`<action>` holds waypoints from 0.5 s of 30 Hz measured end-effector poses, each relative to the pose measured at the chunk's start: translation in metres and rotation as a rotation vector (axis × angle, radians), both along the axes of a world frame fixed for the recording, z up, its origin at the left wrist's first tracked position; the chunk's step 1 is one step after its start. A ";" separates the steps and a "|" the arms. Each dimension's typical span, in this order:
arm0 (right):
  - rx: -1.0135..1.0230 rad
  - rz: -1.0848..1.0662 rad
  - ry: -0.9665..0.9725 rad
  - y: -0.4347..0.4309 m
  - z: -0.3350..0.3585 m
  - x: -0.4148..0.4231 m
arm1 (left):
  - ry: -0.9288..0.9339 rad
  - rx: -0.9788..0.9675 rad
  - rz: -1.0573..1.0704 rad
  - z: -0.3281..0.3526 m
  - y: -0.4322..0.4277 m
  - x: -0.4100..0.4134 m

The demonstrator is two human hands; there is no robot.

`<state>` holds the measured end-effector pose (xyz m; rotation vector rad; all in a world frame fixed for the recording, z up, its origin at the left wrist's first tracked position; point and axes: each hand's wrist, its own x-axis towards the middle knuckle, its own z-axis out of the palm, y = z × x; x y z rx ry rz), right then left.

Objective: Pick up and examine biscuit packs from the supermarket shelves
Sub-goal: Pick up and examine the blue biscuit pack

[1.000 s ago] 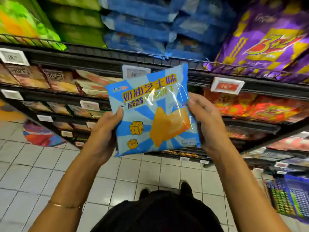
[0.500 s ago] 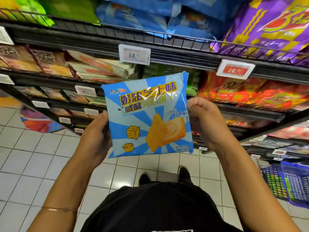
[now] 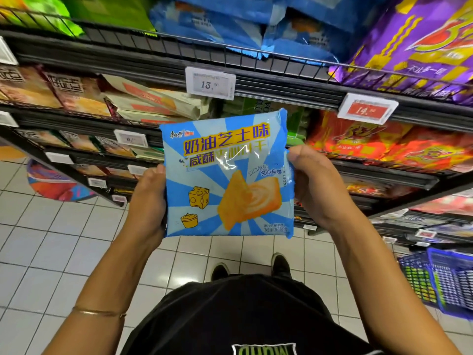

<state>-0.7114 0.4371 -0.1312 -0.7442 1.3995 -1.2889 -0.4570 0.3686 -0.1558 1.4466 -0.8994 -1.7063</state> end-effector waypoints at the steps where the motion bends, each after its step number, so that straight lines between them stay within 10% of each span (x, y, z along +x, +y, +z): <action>1: 0.007 0.009 -0.012 -0.001 0.000 0.002 | -0.021 0.000 0.002 -0.001 0.000 0.000; 15: -0.187 -0.208 -0.066 -0.005 0.000 0.021 | -0.034 0.010 0.067 -0.001 0.003 0.002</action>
